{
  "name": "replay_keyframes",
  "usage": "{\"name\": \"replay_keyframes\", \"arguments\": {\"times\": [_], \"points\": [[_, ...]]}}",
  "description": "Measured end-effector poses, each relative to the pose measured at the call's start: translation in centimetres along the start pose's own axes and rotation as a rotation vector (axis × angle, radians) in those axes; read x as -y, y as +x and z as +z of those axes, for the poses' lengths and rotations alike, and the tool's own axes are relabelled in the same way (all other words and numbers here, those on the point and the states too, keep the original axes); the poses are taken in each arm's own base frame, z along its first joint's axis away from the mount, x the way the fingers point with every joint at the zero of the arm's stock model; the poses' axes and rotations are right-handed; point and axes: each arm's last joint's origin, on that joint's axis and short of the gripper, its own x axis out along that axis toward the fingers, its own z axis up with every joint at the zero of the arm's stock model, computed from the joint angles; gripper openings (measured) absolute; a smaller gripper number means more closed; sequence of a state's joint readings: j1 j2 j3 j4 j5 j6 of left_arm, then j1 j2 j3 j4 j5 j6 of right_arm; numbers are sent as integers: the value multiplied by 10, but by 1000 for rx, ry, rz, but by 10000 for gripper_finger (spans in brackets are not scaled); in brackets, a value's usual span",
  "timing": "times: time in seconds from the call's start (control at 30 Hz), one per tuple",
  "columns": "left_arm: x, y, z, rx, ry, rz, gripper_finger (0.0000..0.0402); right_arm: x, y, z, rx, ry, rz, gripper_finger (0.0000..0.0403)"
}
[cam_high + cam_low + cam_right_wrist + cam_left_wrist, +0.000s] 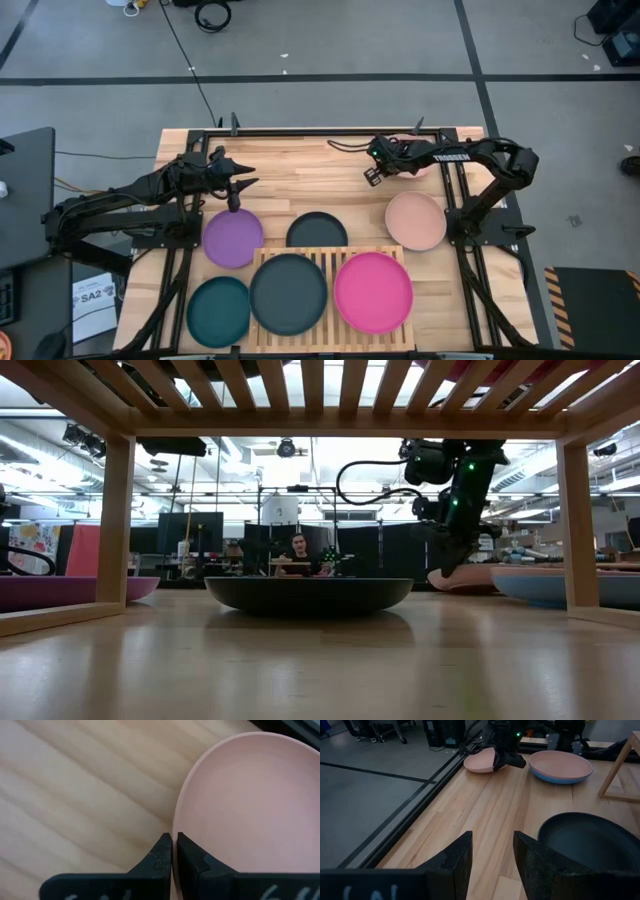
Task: Place and stack plates onto a shelf
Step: Stack the top light orange plate on top of the pink plate on the shelf
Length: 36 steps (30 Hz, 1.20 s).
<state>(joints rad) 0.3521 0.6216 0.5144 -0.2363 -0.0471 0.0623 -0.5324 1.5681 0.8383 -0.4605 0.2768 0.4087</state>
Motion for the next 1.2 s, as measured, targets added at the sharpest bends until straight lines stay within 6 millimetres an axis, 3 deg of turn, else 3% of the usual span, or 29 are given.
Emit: {"name": "replay_keyframes", "arguments": {"times": [0.17,0.33,0.83,1.2], "points": [[0,0,0,0,-1,0,148,-8,-6,-3,10,-24,22,15],[0,0,0,0,-4,0,148,-10,-26,-3,57,-18,76,15],[0,0,0,0,-26,0,148,7,-112,-9,297,4,264,15],[0,0,0,0,-26,0,148,2,-177,-39,488,-90,513,15]]}}
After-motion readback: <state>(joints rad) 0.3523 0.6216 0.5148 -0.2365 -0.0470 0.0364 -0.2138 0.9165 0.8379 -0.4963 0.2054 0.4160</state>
